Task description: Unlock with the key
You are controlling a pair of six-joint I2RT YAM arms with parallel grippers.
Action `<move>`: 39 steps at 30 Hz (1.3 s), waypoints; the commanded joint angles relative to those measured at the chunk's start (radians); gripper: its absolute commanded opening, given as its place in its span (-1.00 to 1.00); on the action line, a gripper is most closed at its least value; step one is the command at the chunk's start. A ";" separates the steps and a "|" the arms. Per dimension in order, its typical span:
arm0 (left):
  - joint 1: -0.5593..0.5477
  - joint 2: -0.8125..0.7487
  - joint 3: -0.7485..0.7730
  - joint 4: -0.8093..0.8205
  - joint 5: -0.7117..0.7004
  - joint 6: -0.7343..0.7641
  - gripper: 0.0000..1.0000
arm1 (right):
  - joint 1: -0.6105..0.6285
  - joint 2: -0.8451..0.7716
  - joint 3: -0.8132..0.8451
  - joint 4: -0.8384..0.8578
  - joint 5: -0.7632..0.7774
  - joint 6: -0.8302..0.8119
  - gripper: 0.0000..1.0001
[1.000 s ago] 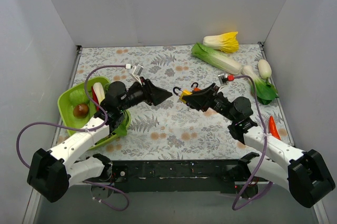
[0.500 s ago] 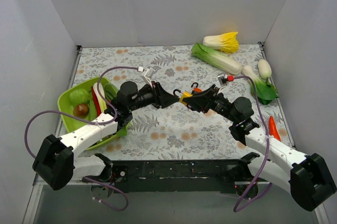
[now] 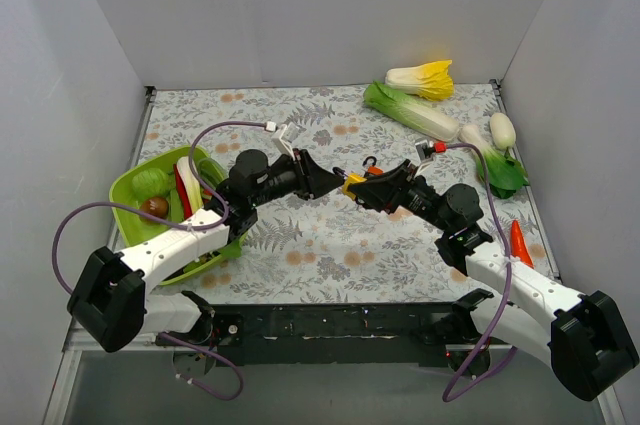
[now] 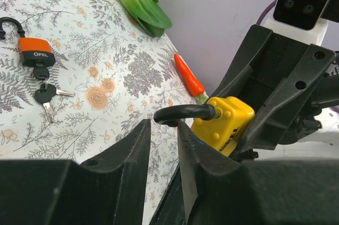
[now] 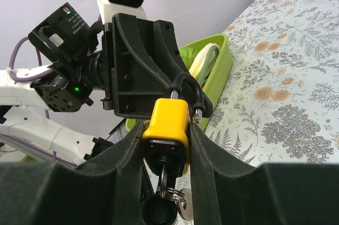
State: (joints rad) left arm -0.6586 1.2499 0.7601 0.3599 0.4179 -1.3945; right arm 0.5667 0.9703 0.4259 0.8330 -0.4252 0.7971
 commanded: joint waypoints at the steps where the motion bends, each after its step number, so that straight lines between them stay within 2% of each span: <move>1: -0.002 0.009 0.036 -0.007 -0.074 0.023 -0.49 | -0.002 -0.030 0.017 0.146 -0.020 0.045 -0.97; 10: -0.013 0.031 0.041 0.076 -0.119 0.002 -0.45 | -0.002 -0.010 -0.001 0.181 -0.027 0.080 -0.97; 15: -0.013 -0.023 0.012 0.071 -0.125 -0.011 -0.17 | -0.004 -0.036 -0.015 0.131 0.022 0.035 -0.97; 20: -0.013 -0.119 -0.050 -0.031 -0.093 0.034 0.14 | -0.002 -0.050 -0.016 0.094 0.055 -0.012 -0.97; 23: -0.013 -0.180 -0.084 -0.061 -0.054 0.040 0.22 | -0.002 -0.050 -0.015 0.086 0.062 -0.029 -0.97; 27: -0.012 -0.234 -0.091 -0.068 -0.089 -0.013 0.29 | -0.002 -0.056 -0.009 0.049 0.062 -0.071 -0.97; 31: -0.012 -0.186 -0.030 -0.062 -0.122 -0.124 0.69 | -0.002 -0.064 -0.024 0.035 0.062 -0.088 -0.97; 32: -0.012 -0.169 -0.016 -0.059 -0.120 -0.151 0.74 | -0.002 -0.070 -0.027 0.034 0.056 -0.088 -0.97; 36: -0.012 -0.063 0.048 -0.047 -0.079 -0.236 0.78 | -0.002 -0.085 -0.044 0.029 0.051 -0.088 -0.97; 39: -0.012 0.008 0.067 -0.013 -0.039 -0.280 0.72 | -0.002 -0.091 -0.052 0.028 0.045 -0.090 -0.97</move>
State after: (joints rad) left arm -0.6739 1.1992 0.7776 0.3229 0.3302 -1.5822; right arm 0.5629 0.9142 0.3710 0.7902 -0.3805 0.7242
